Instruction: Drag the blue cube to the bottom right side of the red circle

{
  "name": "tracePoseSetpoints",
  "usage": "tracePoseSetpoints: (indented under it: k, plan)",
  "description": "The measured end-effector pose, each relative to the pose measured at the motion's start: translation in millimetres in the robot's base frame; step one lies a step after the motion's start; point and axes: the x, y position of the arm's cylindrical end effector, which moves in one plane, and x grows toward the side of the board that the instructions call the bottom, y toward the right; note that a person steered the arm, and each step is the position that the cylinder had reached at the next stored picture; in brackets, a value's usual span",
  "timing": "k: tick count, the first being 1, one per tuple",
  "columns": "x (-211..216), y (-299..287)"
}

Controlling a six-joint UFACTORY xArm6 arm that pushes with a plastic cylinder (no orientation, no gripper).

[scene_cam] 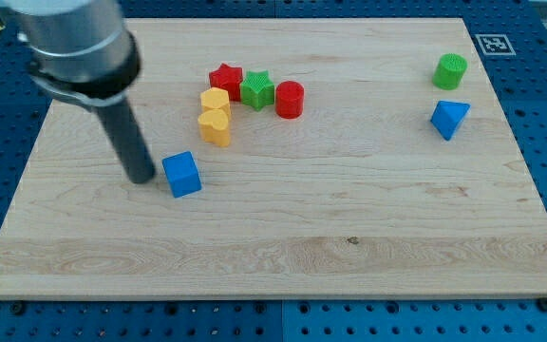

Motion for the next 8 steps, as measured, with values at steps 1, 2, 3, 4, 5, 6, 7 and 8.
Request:
tracePoseSetpoints:
  k: [1, 2, 3, 4, 5, 6, 7, 8]
  plan:
    - [7, 86]
    - [7, 156]
    - [8, 185]
    - [38, 186]
    - [44, 198]
    - [10, 199]
    - [-2, 213]
    - [-4, 228]
